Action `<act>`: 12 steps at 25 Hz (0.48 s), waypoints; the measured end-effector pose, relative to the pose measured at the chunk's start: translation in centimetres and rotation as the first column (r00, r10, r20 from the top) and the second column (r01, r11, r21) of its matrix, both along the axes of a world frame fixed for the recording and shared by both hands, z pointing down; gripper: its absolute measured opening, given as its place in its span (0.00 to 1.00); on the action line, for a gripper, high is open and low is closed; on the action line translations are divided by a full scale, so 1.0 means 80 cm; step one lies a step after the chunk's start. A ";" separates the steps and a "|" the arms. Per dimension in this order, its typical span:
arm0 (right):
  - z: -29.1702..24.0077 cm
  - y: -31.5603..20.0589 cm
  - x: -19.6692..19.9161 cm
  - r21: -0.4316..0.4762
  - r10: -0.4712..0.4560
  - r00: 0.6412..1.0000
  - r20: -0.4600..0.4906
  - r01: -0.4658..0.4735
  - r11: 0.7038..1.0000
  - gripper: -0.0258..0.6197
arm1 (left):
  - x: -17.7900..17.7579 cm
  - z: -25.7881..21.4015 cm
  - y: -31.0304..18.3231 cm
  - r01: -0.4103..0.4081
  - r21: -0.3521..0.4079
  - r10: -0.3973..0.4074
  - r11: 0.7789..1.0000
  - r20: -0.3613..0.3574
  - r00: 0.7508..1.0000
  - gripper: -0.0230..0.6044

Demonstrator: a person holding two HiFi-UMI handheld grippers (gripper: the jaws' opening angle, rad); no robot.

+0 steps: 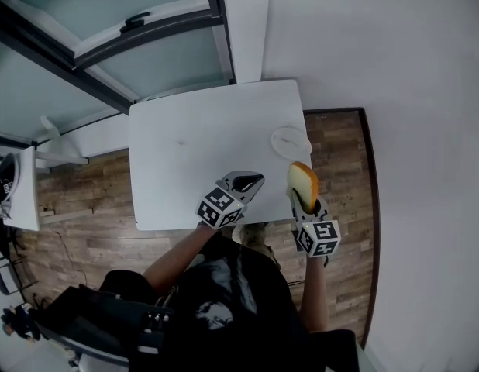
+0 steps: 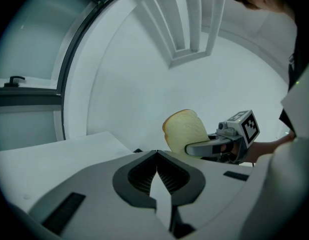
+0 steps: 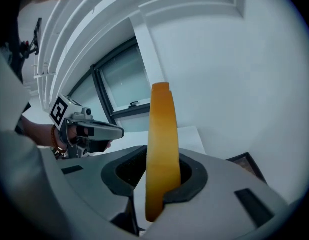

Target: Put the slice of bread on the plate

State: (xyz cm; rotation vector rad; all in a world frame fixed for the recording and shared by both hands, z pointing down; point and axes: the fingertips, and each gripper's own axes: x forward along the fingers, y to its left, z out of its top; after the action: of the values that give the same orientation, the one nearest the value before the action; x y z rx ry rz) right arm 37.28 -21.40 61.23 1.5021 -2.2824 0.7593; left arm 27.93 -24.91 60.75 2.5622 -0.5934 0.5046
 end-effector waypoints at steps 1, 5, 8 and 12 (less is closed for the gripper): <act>0.006 -0.008 -0.001 -0.004 -0.014 0.999 -0.032 0.014 1.000 0.19 | 0.002 0.006 -0.010 0.000 -0.009 0.000 1.000 -0.001 1.000 0.04; 0.038 -0.045 0.002 -0.040 -0.092 0.985 -0.148 0.087 0.995 0.19 | 0.018 0.030 -0.046 -0.009 -0.024 0.009 1.000 0.003 1.000 0.04; 0.060 -0.077 0.002 -0.057 -0.165 0.958 -0.235 0.156 0.986 0.19 | 0.030 0.044 -0.074 -0.013 -0.022 0.013 1.000 0.007 1.000 0.04; 0.125 -0.118 0.012 -0.102 -0.290 0.869 -0.402 0.272 0.957 0.19 | 0.041 0.071 -0.102 -0.016 -0.032 0.017 0.999 0.041 0.999 0.04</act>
State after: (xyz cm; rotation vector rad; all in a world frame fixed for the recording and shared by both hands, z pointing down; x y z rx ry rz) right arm 38.22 -30.83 71.24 1.1395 -2.0765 0.3597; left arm 31.23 -33.05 66.43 2.5341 -0.5745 0.5696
